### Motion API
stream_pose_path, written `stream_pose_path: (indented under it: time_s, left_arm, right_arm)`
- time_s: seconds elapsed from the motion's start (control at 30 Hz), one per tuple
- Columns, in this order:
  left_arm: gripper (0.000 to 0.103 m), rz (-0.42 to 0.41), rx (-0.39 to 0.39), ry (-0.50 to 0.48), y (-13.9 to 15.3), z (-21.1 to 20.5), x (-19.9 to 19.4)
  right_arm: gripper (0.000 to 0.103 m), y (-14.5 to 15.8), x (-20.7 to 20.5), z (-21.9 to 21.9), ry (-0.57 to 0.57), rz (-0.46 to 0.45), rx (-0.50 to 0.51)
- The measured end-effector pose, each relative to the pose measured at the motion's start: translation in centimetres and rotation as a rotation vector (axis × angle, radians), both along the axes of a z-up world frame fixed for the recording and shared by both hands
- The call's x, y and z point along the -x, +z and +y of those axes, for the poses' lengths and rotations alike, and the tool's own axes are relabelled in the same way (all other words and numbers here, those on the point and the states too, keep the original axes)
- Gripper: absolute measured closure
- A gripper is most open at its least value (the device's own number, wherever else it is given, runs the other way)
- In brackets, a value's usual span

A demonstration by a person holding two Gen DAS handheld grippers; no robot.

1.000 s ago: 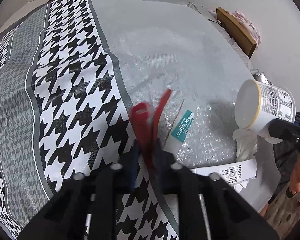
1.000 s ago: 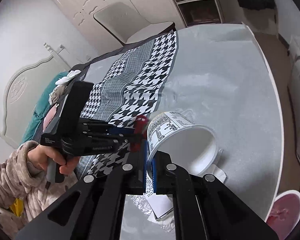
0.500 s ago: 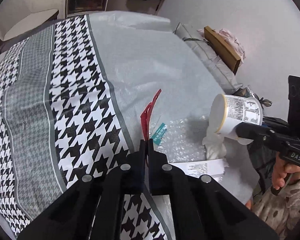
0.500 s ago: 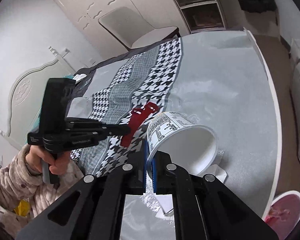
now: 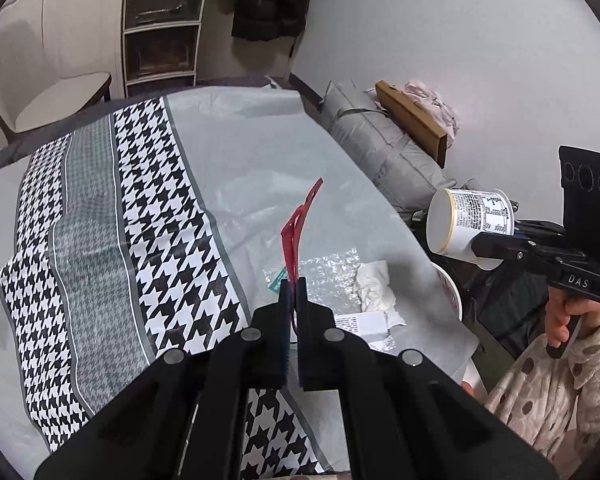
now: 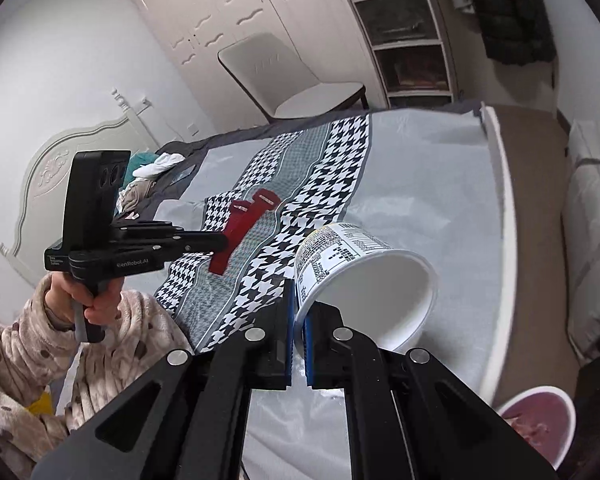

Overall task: Collect trash
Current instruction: 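Carry the white cup and red strip over the pink-lined wastebasket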

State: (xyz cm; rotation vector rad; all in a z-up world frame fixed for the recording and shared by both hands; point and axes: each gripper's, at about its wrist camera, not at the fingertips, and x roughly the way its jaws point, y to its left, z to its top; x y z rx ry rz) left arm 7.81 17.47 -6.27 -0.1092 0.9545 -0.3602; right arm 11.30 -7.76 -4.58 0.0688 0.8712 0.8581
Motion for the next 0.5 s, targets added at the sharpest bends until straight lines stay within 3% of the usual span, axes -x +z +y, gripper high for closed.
stream_pose_path:
  time_s: [0.5]
  left_arm:
    - [0.101,-0.098,-0.009,-0.117,4.7,-8.5,1.0]
  right_arm:
    - [0.100,3.5,3.9,-11.0,-0.151,-0.068,0.041]
